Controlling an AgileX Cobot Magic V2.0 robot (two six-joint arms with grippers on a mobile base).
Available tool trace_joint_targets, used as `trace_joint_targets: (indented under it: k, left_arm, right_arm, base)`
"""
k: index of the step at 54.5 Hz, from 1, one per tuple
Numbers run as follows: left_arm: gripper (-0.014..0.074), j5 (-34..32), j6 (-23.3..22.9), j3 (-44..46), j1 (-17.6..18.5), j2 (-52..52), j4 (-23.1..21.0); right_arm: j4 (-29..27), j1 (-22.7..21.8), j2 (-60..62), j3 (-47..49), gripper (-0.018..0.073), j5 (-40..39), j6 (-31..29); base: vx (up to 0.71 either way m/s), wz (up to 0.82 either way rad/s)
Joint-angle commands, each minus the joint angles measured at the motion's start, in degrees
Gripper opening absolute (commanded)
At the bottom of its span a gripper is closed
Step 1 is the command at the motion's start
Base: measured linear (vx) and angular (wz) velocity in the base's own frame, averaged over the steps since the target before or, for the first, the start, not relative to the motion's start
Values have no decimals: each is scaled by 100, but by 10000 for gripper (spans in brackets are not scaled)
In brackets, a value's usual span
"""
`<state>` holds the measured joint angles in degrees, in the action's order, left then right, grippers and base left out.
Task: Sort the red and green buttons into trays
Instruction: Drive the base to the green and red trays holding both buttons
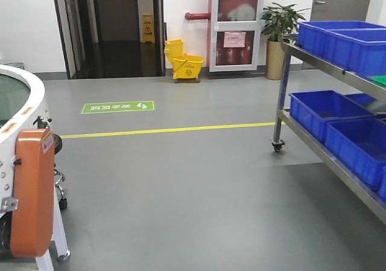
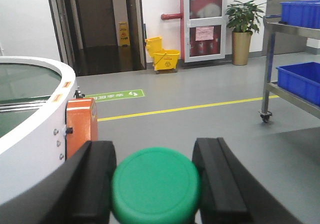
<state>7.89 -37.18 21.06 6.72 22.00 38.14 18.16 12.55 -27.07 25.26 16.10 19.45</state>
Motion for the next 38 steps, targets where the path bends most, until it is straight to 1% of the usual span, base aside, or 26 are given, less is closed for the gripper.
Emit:
trace_joint_targets:
  k: [1,24,38]
  left_arm:
    - [3,-384,-42,217,17,62,4]
    - [3,-373,-42,217,17,55,4]
    - [3,-373,-42,217,17,55,4]
  right_arm:
    - [79,-7,-35,207,0,-489,-13]
    - [79,-7,-55,207,0,-483,-13]
    - [79,-7,-55,207,0,-483,-13]
  base:
    - [57,9]
    - [59,7]
    - [61,-23]
